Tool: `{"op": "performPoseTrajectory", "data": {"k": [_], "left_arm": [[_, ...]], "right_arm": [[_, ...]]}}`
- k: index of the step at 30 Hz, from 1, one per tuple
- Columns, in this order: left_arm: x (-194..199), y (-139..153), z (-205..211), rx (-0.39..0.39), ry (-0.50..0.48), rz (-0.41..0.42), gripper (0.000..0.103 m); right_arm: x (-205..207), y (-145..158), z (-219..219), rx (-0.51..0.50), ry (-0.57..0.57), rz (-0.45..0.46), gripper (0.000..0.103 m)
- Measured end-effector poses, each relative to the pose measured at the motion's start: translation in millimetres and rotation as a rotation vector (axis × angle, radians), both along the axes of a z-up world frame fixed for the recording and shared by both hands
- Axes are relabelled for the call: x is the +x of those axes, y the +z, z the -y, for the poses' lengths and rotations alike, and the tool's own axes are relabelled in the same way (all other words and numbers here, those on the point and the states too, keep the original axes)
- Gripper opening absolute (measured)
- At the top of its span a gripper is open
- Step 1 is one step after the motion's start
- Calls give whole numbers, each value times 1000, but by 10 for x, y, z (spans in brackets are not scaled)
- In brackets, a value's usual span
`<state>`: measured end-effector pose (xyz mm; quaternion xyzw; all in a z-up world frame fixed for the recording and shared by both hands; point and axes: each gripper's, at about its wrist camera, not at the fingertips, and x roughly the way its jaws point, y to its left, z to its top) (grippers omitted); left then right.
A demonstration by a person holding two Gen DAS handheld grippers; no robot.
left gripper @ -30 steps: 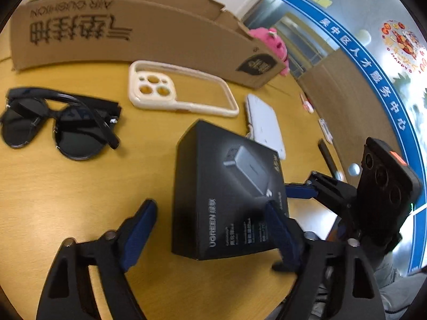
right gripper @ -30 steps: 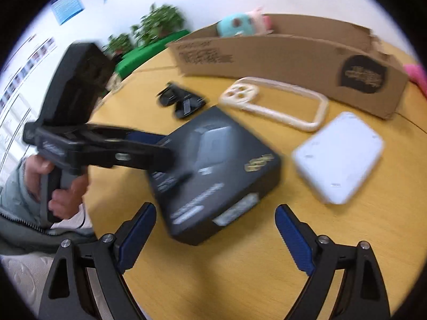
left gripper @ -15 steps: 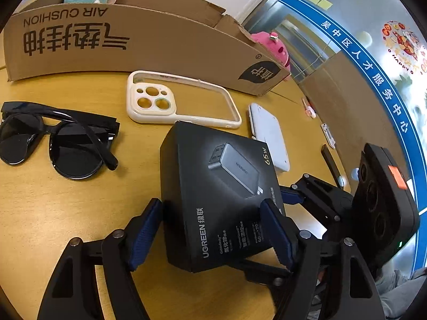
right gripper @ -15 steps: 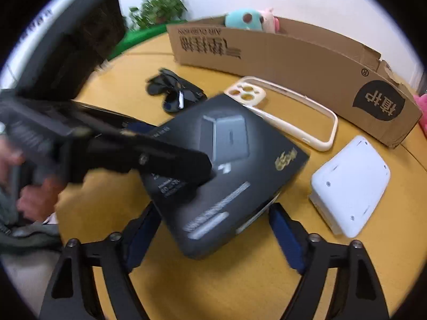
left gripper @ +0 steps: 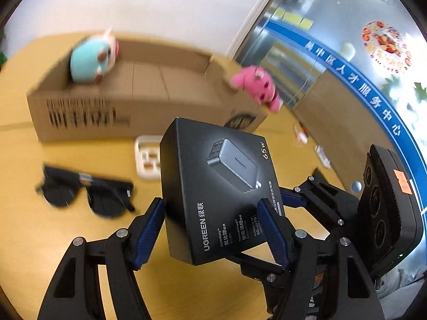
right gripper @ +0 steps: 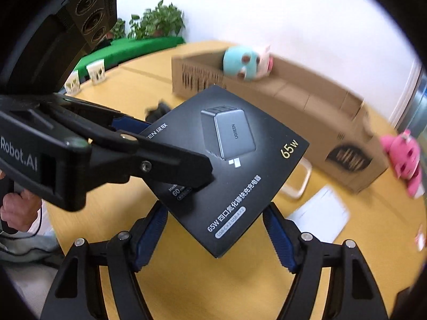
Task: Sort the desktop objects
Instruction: 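Close the right gripper on the black UGREEN charger box and lift it, then carry the charger box with the right gripper over the cardboard box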
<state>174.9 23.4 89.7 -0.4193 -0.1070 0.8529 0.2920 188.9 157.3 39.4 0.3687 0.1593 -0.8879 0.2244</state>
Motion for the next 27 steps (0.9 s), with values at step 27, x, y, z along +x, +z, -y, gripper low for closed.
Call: {"op": "performPoseTrajectory", "data": {"k": [27], "left_arm": [[-699, 2222, 162, -36, 16, -533, 74]], "right_arm": [[-716, 2037, 112, 58, -2, -462, 74]]}}
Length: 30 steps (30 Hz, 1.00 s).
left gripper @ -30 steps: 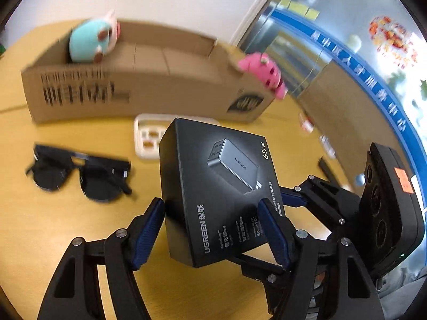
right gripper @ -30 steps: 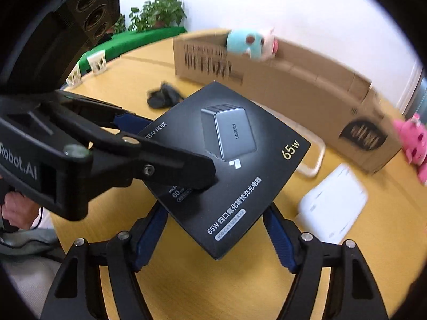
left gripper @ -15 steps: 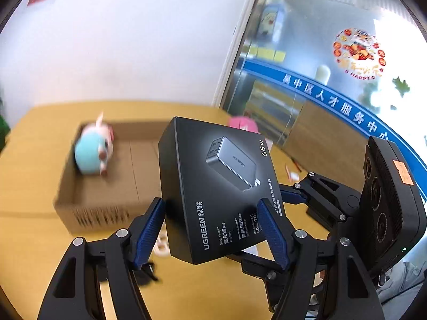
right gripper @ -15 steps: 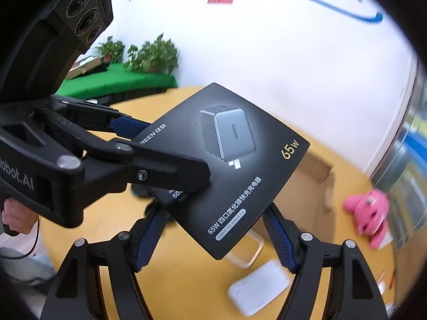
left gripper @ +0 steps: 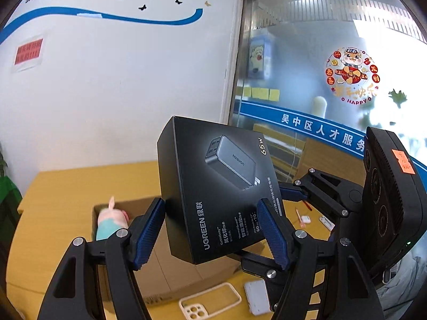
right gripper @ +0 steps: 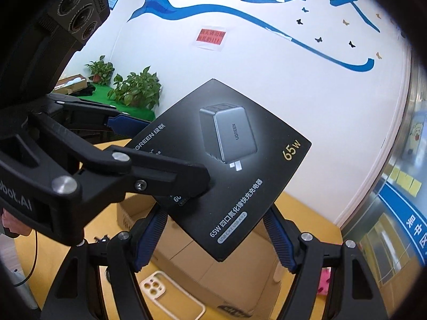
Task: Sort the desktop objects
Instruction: 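Carry the charger box with the right gripper over the cardboard box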
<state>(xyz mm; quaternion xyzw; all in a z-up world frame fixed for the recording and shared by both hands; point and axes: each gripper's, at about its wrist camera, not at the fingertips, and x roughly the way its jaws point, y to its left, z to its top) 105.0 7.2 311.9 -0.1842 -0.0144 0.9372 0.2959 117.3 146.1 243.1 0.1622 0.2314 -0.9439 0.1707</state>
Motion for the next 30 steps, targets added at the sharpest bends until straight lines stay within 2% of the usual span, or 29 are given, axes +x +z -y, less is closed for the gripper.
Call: {"op": "performPoseTrajectory", "data": {"k": [6, 11, 17, 24, 30], "left_arm": [[-326, 254, 22, 28, -5, -20, 74], [-623, 349, 21, 27, 4, -25, 74], [-1167, 342, 85, 66, 8, 26, 74], [-1838, 50, 77, 40, 44, 81, 74], [-2505, -418, 35, 40, 67, 204, 74]], "right_arm": [[-290, 195, -2, 13, -6, -21, 74], [-536, 262, -38, 29, 0, -28, 74], [-994, 296, -69, 8, 23, 5, 74], [-1523, 103, -119, -31, 25, 49, 74], [-2236, -390, -198, -56, 26, 158, 74]]}}
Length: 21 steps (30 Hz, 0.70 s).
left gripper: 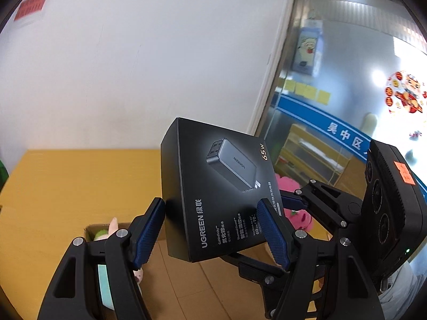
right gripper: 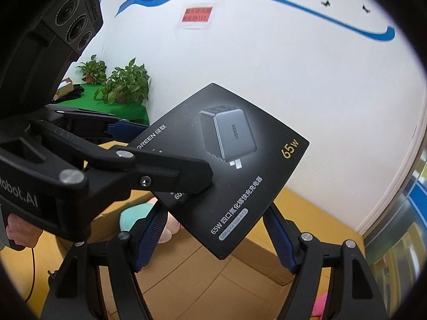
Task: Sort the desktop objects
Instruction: 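Carry the charger box with the right gripper over the cardboard box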
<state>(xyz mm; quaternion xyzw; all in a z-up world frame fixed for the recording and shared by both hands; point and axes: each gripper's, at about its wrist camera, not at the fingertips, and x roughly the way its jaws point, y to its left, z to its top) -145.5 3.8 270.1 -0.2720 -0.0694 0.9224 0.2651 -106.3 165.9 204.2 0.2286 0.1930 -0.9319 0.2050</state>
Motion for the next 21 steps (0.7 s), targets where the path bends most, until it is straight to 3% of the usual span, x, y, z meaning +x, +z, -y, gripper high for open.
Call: {"op": "performPoseTrajectory", "data": {"k": [7, 10, 11, 13, 16, 17, 21], "left_arm": [[-711, -793, -163, -25, 24, 180, 74], [-934, -1198, -292, -49, 48, 270, 74], [-1002, -1356, -347, -69, 55, 306, 74], [-1073, -1562, -436, -98, 60, 350, 74], [-1212, -1925, -498, -117, 79, 462, 74], [-1244, -2010, -505, -125, 84, 481, 74], [-1283, -2161, -634, -219, 103, 500, 74]], "right_arm": [[-660, -575, -156, -29, 4, 129, 74], [-979, -1102, -240, -29, 0, 258, 74], [-979, -1102, -240, -29, 0, 258, 74], [-1151, -1470, -236, -13, -19, 364, 74], [-1231, -1698, -238, 0, -23, 430, 74], [-1328, -1907, -275, -4, -22, 498, 74], [-1428, -2170, -317, -57, -30, 603, 73]]}}
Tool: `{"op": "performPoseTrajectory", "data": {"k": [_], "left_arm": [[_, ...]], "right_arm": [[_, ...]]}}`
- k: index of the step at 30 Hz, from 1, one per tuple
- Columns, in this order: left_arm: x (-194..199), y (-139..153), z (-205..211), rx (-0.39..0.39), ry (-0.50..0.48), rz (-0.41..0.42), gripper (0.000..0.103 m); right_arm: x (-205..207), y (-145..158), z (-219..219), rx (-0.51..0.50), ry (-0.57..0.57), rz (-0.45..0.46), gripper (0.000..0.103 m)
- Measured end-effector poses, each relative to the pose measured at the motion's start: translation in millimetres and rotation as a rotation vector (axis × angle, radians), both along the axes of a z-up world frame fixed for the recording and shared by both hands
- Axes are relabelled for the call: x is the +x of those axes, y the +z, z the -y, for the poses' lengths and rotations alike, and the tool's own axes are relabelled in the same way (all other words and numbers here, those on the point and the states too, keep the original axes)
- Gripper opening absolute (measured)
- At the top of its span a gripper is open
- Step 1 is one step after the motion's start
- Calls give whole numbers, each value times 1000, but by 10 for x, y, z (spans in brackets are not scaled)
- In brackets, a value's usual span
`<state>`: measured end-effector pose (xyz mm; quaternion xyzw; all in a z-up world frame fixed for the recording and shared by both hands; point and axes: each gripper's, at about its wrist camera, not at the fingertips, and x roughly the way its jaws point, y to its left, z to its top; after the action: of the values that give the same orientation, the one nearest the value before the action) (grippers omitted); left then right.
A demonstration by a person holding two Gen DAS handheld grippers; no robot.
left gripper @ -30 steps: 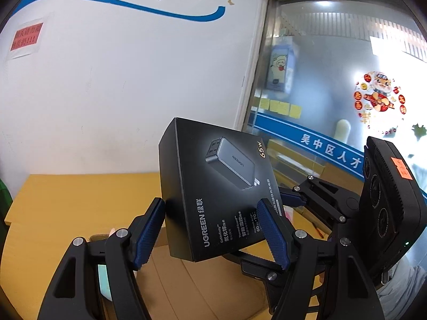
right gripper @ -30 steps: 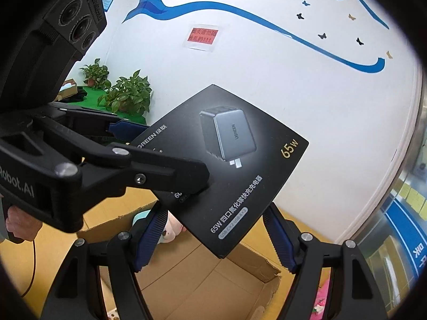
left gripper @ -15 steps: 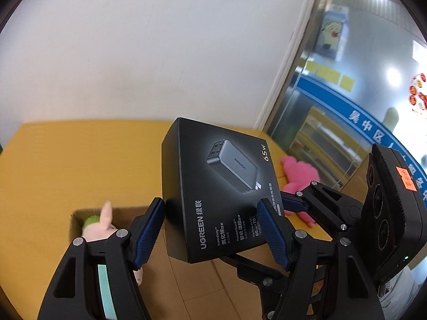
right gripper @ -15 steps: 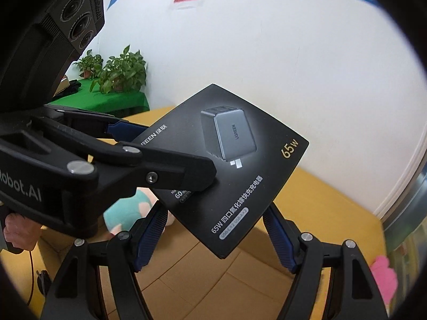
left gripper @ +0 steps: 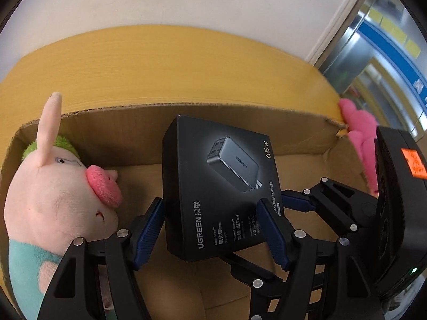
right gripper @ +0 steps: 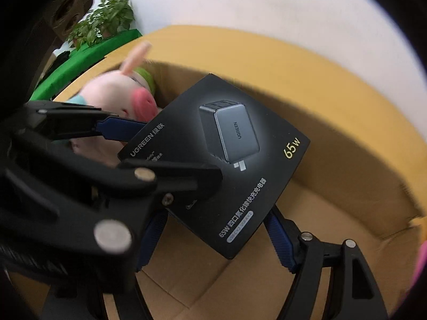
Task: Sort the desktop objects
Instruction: 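Carry the charger box with the right gripper over the cardboard box, then open the right gripper to drop the charger box beside the pig, then withdraw the right gripper toward the white power bank on the table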
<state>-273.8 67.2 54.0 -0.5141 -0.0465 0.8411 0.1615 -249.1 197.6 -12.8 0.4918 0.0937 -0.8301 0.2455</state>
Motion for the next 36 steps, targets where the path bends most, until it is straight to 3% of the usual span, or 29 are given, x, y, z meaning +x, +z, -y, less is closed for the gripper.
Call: {"op": "performPoseTrajectory", "data": {"k": [6, 10, 13, 16, 19, 21, 24, 26, 29, 30, 31, 32, 33, 34, 36], "left_arm": [[37, 13, 11, -6, 11, 36, 76], [218, 236, 132, 15, 22, -7, 77], [531, 583, 250, -20, 34, -107, 79], [1016, 995, 372, -28, 24, -232, 88], [1599, 1377, 487, -38, 52, -391, 103], [2046, 1543, 559, -29, 85, -482, 103], [2545, 1539, 631, -17, 128, -520, 103], [2780, 1488, 640, -52, 189, -545, 103], [3090, 1407, 605, -58, 196, -584, 103], [3171, 1374, 596, -37, 179, -575, 100], [3225, 1355, 583, -15, 154, -565, 77], [3276, 1333, 564, 17, 111, -546, 23], [3296, 1303, 538, 34, 83, -518, 1], [3301, 1268, 523, 47, 66, -487, 2], [3374, 1218, 511, 17, 93, -485, 2]], "right_arm": [[4, 79, -40, -7, -8, 28, 75], [83, 229, -131, -22, -15, 28, 75], [282, 456, -263, -14, -51, -8, 75], [626, 792, -493, -57, -128, -66, 79], [1076, 1118, -681, -114, -246, -163, 83], [1372, 1239, -686, -113, -339, -237, 84], [1771, 1304, -550, -85, -392, -312, 84], [2008, 1333, -468, -87, -427, -343, 84], [2343, 1375, -396, -142, -440, -376, 84], [2443, 1385, -338, -155, -423, -375, 84], [2529, 1403, -350, -161, -410, -374, 84], [2619, 1416, -311, -149, -402, -387, 84], [2698, 1431, -274, -125, -405, -406, 78], [2795, 1451, -236, -91, -403, -427, 69], [2913, 1476, -188, -61, -400, -447, 6]]}}
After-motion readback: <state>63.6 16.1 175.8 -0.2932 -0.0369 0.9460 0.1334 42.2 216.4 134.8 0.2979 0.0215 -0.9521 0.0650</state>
